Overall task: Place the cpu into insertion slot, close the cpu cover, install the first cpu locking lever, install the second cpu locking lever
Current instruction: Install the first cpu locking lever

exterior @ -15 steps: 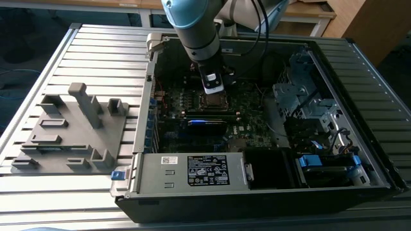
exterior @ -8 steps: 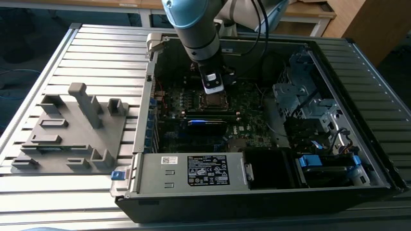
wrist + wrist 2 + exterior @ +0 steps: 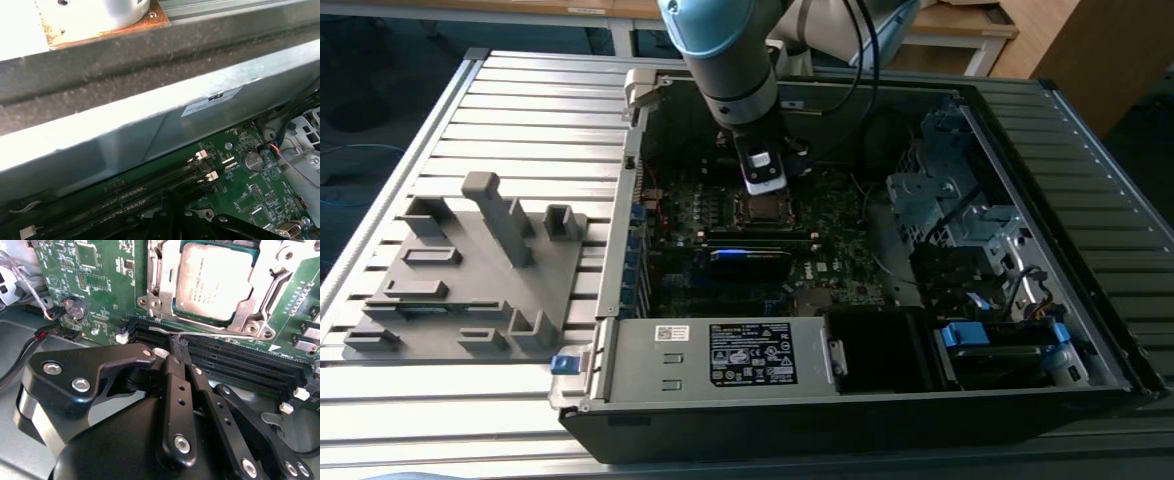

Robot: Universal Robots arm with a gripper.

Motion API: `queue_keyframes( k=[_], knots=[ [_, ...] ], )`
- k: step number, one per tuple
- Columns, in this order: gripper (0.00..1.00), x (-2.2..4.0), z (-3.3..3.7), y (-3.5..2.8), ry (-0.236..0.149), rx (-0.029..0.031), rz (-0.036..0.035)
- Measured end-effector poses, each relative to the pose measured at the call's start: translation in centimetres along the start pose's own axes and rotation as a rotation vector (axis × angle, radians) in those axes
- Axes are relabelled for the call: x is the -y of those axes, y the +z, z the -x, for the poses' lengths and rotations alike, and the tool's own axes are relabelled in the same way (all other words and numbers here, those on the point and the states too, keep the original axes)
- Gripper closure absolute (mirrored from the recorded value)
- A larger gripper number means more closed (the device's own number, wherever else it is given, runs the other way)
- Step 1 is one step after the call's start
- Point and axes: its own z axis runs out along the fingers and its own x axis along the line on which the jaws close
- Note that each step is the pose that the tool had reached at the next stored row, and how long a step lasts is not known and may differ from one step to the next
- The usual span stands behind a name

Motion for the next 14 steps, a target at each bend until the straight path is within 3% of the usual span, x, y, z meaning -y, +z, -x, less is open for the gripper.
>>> queue_keyframes(
  k=[6, 14],
  knots=[
    [0.89, -0.2, 0.09, -0.45, 0.0, 0.0005, -0.0007],
    [0.89, -0.24, 0.08, -0.48, -0.002, 0.0053, -0.0117]
  ],
)
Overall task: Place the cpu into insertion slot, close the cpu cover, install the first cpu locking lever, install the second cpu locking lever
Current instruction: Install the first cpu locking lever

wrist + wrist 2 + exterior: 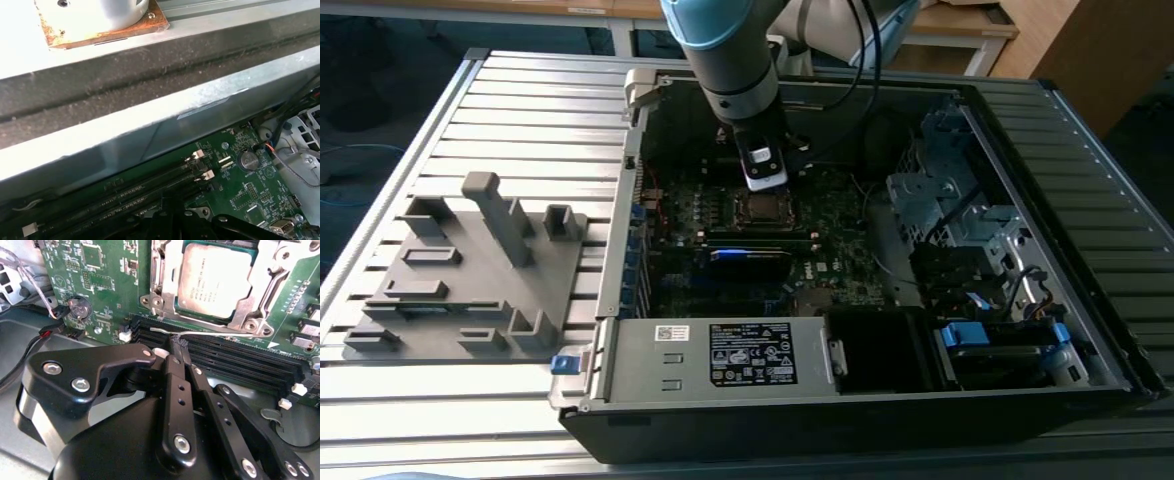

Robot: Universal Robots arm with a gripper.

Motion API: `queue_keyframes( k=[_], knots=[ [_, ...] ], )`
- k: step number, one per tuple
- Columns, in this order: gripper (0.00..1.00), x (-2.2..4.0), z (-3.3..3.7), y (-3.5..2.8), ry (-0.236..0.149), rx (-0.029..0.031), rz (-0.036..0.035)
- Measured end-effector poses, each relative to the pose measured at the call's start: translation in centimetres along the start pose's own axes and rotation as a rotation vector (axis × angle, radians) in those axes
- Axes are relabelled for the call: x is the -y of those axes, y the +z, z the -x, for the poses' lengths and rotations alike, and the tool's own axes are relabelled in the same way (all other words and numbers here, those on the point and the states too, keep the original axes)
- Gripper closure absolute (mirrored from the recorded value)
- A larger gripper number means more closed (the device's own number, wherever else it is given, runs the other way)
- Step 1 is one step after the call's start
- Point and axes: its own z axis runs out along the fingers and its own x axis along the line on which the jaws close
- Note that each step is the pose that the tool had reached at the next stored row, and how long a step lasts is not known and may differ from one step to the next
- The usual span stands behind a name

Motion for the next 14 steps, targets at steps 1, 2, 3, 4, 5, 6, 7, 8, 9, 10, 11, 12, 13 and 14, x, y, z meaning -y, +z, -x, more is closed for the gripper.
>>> queue_keyframes(
  k=[1, 2, 3, 4, 5, 6, 7, 8, 9, 10, 11, 12, 13, 14],
  knots=[
    [0.89, 0.0, 0.0, 0.0, 0.0, 0.0007, -0.0017],
    [0.89, 0.0, 0.0, 0.0, -0.001, 0.0013, -0.0033],
    [0.89, 0.0, 0.0, 0.0, -0.001, 0.0018, -0.0047],
    [0.89, 0.0, 0.0, 0.0, -0.002, 0.0024, -0.0061],
    [0.89, 0.0, 0.0, 0.0, -0.002, 0.0031, -0.0073],
    [0.89, 0.0, -0.01, 0.01, -0.002, 0.004, -0.0088],
    [0.89, 0.0, 0.0, 0.01, -0.003, 0.0051, -0.0108],
    [0.89, 0.0, 0.0, 0.0, -0.003, 0.0061, -0.0124],
    [0.89, 0.01, -0.01, 0.0, -0.003, 0.0072, -0.014],
    [0.89, 0.01, 0.0, 0.0, -0.004, 0.0087, -0.0159],
    [0.89, 0.01, 0.0, 0.0, -0.004, 0.0097, -0.0174],
    [0.89, -0.02, -0.02, 0.01, -0.004, 0.0101, -0.0181],
    [0.89, -0.04, -0.03, 0.02, -0.004, 0.0104, -0.0188],
    [0.89, -0.04, -0.03, 0.02, -0.004, 0.0108, -0.0194]
  ],
)
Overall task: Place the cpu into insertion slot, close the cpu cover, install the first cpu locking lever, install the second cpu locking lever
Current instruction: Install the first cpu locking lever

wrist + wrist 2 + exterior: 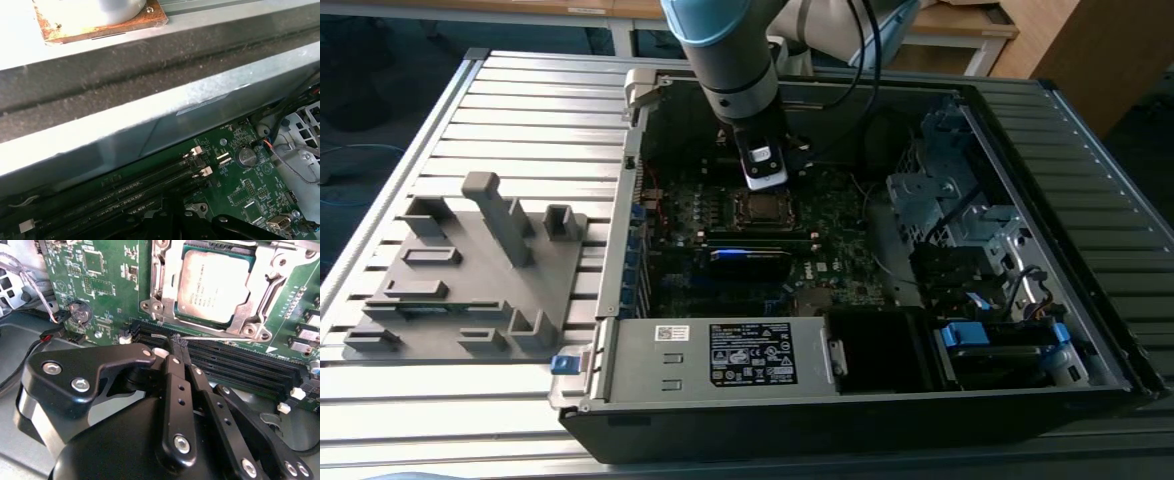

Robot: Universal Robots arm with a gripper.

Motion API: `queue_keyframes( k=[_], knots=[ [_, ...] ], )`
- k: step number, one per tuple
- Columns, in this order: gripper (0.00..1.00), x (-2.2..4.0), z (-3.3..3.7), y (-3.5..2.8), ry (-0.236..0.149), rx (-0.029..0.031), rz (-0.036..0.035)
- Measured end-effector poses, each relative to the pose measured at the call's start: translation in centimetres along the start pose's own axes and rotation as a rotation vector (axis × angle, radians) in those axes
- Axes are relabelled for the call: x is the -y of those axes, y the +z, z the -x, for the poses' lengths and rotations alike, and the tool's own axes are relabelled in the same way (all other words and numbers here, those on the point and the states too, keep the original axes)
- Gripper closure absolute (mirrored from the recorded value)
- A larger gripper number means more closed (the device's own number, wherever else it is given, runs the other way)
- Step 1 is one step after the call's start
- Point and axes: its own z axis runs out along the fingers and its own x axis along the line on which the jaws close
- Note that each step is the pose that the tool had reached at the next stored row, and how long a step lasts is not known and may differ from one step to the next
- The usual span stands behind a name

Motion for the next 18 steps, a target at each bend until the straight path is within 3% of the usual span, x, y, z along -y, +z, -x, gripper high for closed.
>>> queue_keyframes(
  k=[8, 18],
  knots=[
    [0.89, -0.19, -0.32, 0.09, 0.001, 0.0048, 0.0004],
    [0.89, 0.01, -0.43, 0.63, 0.0, 0.0198, -0.0013]
  ],
)
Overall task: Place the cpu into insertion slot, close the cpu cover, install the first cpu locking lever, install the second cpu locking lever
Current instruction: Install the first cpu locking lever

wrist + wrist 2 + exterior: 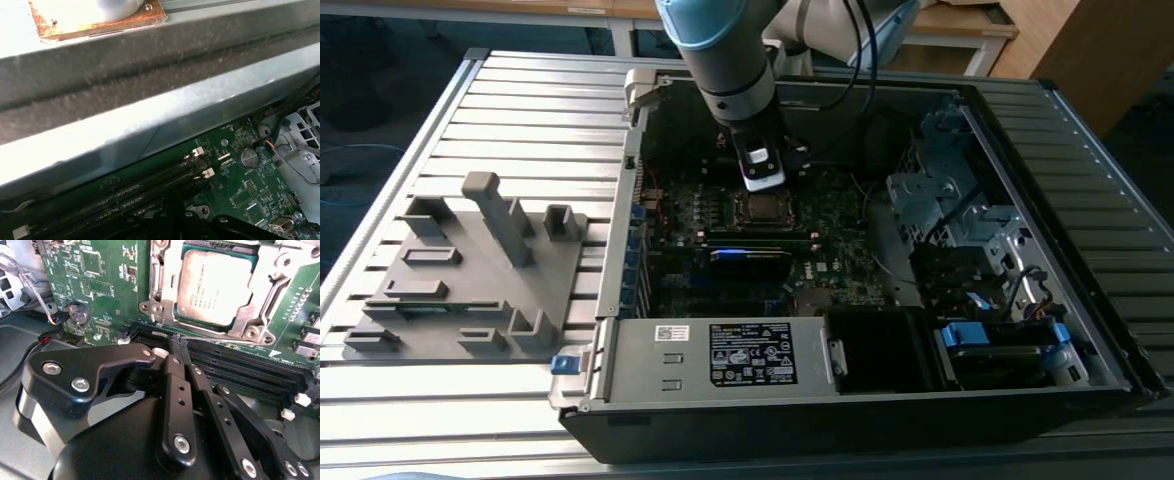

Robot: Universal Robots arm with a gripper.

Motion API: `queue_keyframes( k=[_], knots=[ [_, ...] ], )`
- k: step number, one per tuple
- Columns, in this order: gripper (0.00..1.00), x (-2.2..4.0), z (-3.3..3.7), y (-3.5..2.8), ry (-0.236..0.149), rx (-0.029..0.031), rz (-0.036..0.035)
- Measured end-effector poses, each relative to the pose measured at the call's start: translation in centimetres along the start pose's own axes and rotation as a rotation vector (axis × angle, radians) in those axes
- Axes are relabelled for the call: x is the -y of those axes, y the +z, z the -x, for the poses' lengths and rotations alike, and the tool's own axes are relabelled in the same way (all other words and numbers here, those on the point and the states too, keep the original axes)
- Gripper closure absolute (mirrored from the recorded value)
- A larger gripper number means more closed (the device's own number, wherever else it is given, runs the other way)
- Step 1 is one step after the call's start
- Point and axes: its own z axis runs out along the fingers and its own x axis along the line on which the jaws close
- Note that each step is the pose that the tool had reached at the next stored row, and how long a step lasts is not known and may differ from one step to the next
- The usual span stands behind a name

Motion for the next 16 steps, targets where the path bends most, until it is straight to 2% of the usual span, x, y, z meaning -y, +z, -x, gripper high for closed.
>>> queue_keyframes(
  k=[3, 9, 16],
  knots=[
    [0.89, 0.05, -0.05, 0.16, -0.001, 0.0038, -0.0012],
    [0.89, -0.18, -0.27, 0.21, -0.001, 0.0055, -0.0022],
    [0.89, -0.16, -0.29, 0.26, -0.006, 0.0135, -0.0071]
  ],
)
